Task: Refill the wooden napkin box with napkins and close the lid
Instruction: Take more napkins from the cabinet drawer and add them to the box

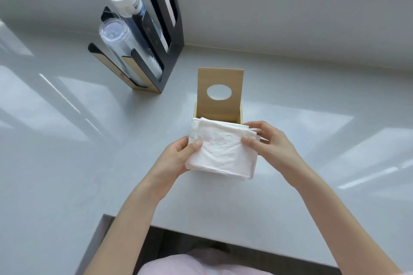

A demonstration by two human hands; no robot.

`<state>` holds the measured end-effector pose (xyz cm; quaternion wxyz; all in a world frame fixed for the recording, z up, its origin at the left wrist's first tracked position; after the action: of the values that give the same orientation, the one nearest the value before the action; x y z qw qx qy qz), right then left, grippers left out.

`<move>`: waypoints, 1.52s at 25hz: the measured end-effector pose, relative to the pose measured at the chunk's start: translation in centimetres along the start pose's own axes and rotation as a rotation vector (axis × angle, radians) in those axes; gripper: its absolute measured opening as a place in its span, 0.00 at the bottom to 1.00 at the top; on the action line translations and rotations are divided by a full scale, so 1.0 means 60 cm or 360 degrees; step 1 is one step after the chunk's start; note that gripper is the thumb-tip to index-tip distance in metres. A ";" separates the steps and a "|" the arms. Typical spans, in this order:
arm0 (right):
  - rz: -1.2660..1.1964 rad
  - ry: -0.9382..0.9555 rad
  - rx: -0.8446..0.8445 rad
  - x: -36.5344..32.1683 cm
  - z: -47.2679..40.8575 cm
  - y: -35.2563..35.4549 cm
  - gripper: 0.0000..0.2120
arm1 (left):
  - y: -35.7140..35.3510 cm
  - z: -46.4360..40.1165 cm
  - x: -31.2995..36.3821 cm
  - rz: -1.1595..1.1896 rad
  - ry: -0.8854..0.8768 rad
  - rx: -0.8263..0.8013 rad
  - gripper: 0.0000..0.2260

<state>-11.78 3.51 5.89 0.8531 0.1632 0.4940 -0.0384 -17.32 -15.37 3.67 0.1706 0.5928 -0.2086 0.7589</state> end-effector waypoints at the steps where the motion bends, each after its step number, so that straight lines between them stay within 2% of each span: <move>1: 0.0040 0.0005 0.0028 -0.009 -0.013 0.002 0.09 | 0.002 -0.008 0.006 -0.0043 -0.0012 0.0054 0.13; 5: 0.0191 0.0003 0.0095 -0.039 -0.055 0.004 0.08 | 0.012 -0.042 0.032 -0.0247 -0.0041 0.0260 0.12; 9: 0.0167 -0.0041 0.0155 -0.053 -0.088 0.016 0.09 | 0.017 -0.082 0.052 -0.0427 -0.0072 0.0260 0.07; 13: 0.0358 0.0004 0.0295 -0.066 -0.110 0.013 0.10 | 0.028 -0.120 0.051 -0.0648 -0.0082 0.0264 0.07; 15: 0.0535 0.0067 0.0364 -0.073 -0.116 0.003 0.10 | 0.036 -0.140 0.046 -0.0907 -0.0073 0.0225 0.11; 18: 0.1135 0.0218 0.0488 -0.075 -0.126 -0.020 0.11 | 0.037 -0.158 0.046 -0.1627 -0.0134 0.0150 0.14; 19: 0.1311 0.0264 0.0508 -0.075 -0.130 -0.028 0.12 | 0.033 -0.161 0.046 -0.1759 -0.0178 0.0112 0.14; 22: 0.1648 0.0361 0.0470 -0.075 -0.137 -0.048 0.13 | 0.021 -0.162 0.033 -0.1885 -0.0226 -0.0022 0.12; 29: 0.1570 0.0210 0.0209 -0.087 -0.162 -0.043 0.12 | 0.010 -0.172 0.036 -0.2001 -0.0227 -0.0139 0.13; 34: 0.2093 0.0311 0.0264 -0.087 -0.156 -0.076 0.11 | -0.007 -0.179 0.024 -0.2412 -0.0322 -0.0279 0.17; 36: 0.2231 0.0387 0.0280 -0.085 -0.158 -0.089 0.09 | -0.010 -0.182 0.014 -0.2520 -0.0277 -0.0306 0.17; 38: 0.2299 0.0379 0.0253 -0.081 -0.157 -0.098 0.12 | -0.013 -0.181 0.007 -0.2593 -0.0223 -0.0318 0.16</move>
<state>-23.41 0.50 4.29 0.5920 0.5123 0.3484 0.5155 -26.04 -9.04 1.88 0.7061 0.5865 0.2103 0.3364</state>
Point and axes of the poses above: each hand's wrist, its own z-axis away from the middle knuckle, its own y-axis out of the back of the hand, x = y × z, the point moved 6 cm from there along -z, towards the middle knuckle, and after that the axes turned 13 degrees about -y, right-handed, at the moved point
